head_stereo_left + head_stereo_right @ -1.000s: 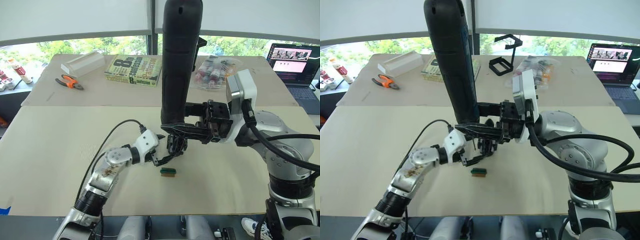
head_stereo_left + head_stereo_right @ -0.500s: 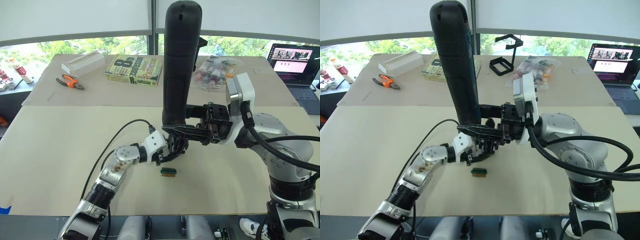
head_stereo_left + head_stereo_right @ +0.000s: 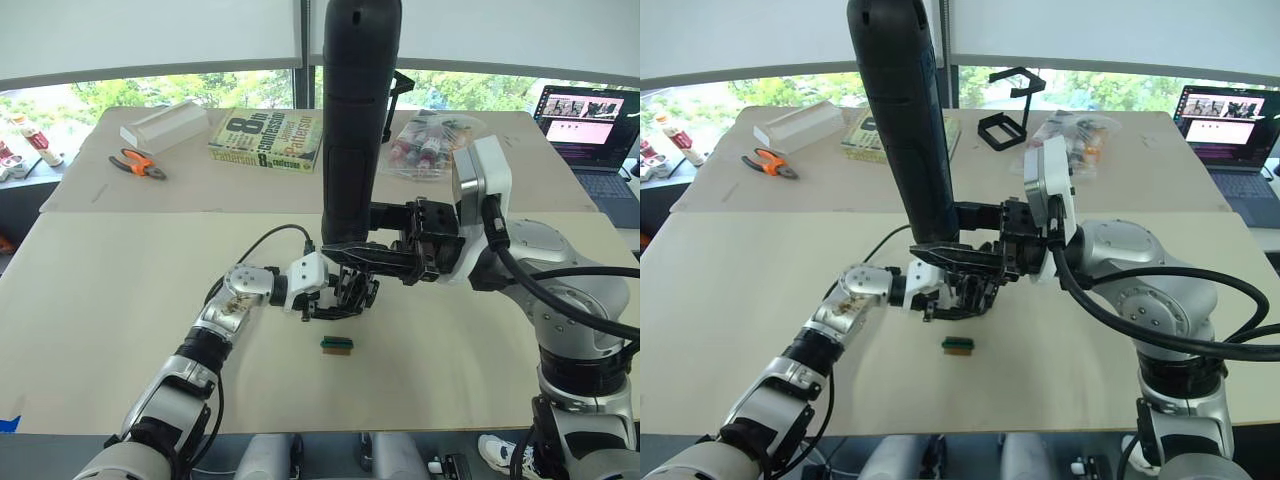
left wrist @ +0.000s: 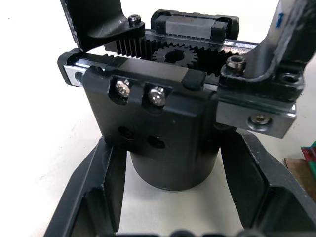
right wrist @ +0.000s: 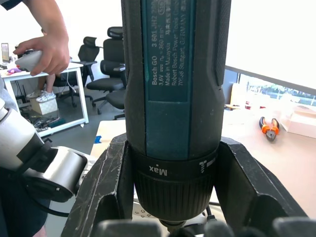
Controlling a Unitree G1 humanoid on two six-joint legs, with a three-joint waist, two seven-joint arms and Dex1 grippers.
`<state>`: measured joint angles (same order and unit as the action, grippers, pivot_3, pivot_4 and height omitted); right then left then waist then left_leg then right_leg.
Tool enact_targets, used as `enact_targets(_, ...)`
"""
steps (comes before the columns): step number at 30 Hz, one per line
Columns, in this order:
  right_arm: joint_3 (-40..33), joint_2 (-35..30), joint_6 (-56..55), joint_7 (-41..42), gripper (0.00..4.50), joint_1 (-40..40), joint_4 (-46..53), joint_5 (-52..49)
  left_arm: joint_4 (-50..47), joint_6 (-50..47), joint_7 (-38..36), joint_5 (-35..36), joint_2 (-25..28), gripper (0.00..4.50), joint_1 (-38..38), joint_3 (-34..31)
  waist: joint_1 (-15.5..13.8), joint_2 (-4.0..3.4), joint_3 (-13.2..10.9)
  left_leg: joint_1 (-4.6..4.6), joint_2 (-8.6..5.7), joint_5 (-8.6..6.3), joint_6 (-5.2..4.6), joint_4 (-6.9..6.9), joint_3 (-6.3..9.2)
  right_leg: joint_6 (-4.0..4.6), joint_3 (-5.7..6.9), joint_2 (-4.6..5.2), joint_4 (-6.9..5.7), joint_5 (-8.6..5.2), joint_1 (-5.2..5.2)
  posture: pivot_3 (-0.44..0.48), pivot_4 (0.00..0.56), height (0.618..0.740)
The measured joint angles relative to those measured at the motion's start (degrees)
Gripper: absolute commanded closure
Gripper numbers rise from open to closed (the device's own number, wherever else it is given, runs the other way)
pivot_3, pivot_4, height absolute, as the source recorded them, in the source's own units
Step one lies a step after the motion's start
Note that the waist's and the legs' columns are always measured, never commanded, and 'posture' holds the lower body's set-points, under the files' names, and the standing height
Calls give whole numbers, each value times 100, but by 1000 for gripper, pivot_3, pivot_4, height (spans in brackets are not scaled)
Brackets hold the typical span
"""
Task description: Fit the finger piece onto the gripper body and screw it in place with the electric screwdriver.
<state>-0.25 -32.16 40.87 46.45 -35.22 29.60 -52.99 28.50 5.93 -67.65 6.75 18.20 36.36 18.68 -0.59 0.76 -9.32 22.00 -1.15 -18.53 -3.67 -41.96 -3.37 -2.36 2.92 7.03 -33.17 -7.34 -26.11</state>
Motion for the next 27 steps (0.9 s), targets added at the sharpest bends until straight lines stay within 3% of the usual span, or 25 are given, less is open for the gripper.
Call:
enact_targets(1,11,7,0,-21,2610,0,0,0,-34,-30,18,-1,19,0,-39,-9,1,0,0,0,1,0,0,0,0,0,0,0,-1,0,0,0,150,740)
enact_targets(15,172,113,-1,-32,2610,6,-8,75,-1189,-664,1148,-85,-136,0,-872,-170,-5,0,0,0,6,0,0,-2,2,-1,-1,0,-4,0,-1,0,150,740)
enact_targets(18,190,120,-14,-16,2610,15,-30,187,-1196,-723,1211,-89,-195,864,-874,-165,-1,0,0,-1,5,0,0,-2,2,-1,-1,0,-3,0,-1,0,150,740)
enact_targets(21,234,121,-112,75,2610,35,-110,458,-1236,-716,1124,-73,-188,2196,-928,-149,2,0,0,-1,4,0,0,-2,1,-1,-1,0,-3,0,-1,0,150,740)
enact_targets(27,400,161,-266,221,2610,87,-155,776,-1236,-705,1102,-78,-169,2224,-927,-152,6,0,0,-3,4,1,1,-2,2,-1,-1,-1,-4,0,-1,0,150,740)
